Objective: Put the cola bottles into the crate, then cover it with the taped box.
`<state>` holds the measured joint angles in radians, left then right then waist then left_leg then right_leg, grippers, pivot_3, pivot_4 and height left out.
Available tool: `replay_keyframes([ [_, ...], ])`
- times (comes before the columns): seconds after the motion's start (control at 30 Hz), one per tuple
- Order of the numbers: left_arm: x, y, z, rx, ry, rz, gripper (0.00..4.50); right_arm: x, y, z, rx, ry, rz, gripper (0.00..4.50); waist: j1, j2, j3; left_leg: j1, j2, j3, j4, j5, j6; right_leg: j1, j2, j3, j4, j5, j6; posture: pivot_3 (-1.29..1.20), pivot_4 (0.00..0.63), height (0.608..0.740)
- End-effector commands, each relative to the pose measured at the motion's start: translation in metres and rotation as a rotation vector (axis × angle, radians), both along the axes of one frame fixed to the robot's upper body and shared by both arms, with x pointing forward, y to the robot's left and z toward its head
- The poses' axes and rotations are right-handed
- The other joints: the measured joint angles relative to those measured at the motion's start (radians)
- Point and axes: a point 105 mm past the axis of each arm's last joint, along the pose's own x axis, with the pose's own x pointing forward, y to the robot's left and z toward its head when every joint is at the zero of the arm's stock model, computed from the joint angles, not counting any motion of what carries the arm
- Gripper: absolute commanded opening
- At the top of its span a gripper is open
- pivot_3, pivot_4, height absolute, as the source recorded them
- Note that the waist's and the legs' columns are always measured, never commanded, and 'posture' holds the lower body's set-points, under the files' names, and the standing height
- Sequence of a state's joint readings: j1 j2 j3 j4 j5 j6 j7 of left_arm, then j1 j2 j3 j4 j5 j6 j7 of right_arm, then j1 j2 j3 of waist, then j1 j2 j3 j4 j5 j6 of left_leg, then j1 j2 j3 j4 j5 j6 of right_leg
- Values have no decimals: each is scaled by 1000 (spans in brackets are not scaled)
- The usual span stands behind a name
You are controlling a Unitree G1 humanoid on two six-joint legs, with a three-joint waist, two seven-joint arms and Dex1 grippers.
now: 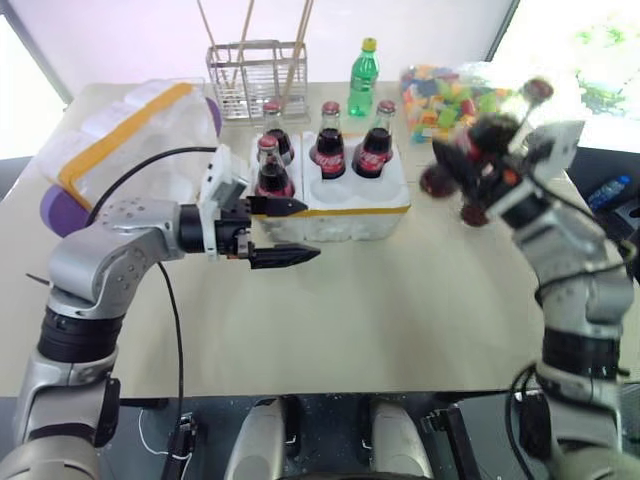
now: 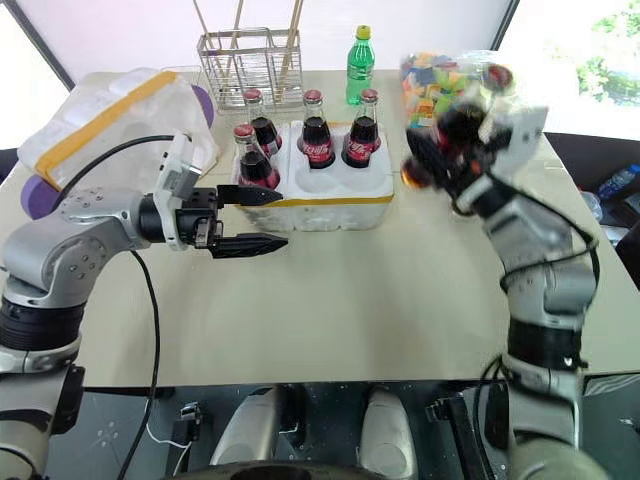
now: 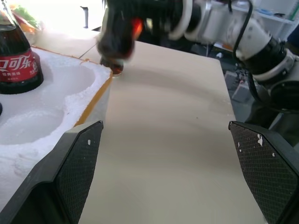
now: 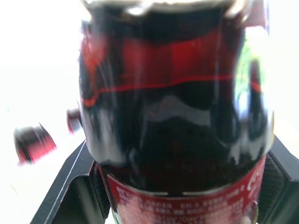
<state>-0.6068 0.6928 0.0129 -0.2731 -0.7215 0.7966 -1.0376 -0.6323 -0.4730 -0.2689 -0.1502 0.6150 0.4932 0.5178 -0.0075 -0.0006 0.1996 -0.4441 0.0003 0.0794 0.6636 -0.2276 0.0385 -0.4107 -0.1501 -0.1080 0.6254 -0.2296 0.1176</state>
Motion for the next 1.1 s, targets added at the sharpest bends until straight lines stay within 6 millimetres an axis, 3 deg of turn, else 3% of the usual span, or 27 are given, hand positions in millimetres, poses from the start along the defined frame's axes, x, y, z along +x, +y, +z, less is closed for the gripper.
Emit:
replay_keyframes([
  [0.03,1,11,13,-19,-69,62,4500,6,32,22,5,-56,113,2893,-3,0,0,0,0,0,0,0,0,0,0,0,1,0,0,0,150,736],
  [0.23,-1,23,21,-45,-76,124,4500,30,74,11,-48,-9,192,2893,-2,-1,0,-1,-1,0,1,0,0,0,-1,0,1,0,1,0,150,736],
  [0.37,-6,31,22,-47,-76,165,4500,43,106,-16,-120,51,236,2893,-8,-1,0,-1,-1,0,0,1,-2,-1,-1,0,3,0,1,0,150,736],
  [0.6,-8,32,19,-48,-76,186,4500,44,144,-40,-170,87,317,2893,-8,-1,0,-1,-1,0,0,2,-3,-1,0,0,3,0,1,0,150,736],
  [0.87,-6,25,20,-55,-85,168,4500,64,145,-76,-358,178,200,2893,-14,-1,0,0,-1,0,0,3,-6,-2,0,0,4,0,0,0,150,736],
  [0.97,-5,22,22,-57,-91,161,4500,67,140,-80,-374,195,178,4307,-13,-1,0,1,0,0,0,3,-6,-1,0,0,4,0,0,0,150,736],
  [1.1,-3,21,23,-59,-94,153,4500,66,137,-78,-345,204,176,4477,-9,-1,0,1,-1,0,0,4,-6,-1,0,0,4,0,0,0,150,736],
])
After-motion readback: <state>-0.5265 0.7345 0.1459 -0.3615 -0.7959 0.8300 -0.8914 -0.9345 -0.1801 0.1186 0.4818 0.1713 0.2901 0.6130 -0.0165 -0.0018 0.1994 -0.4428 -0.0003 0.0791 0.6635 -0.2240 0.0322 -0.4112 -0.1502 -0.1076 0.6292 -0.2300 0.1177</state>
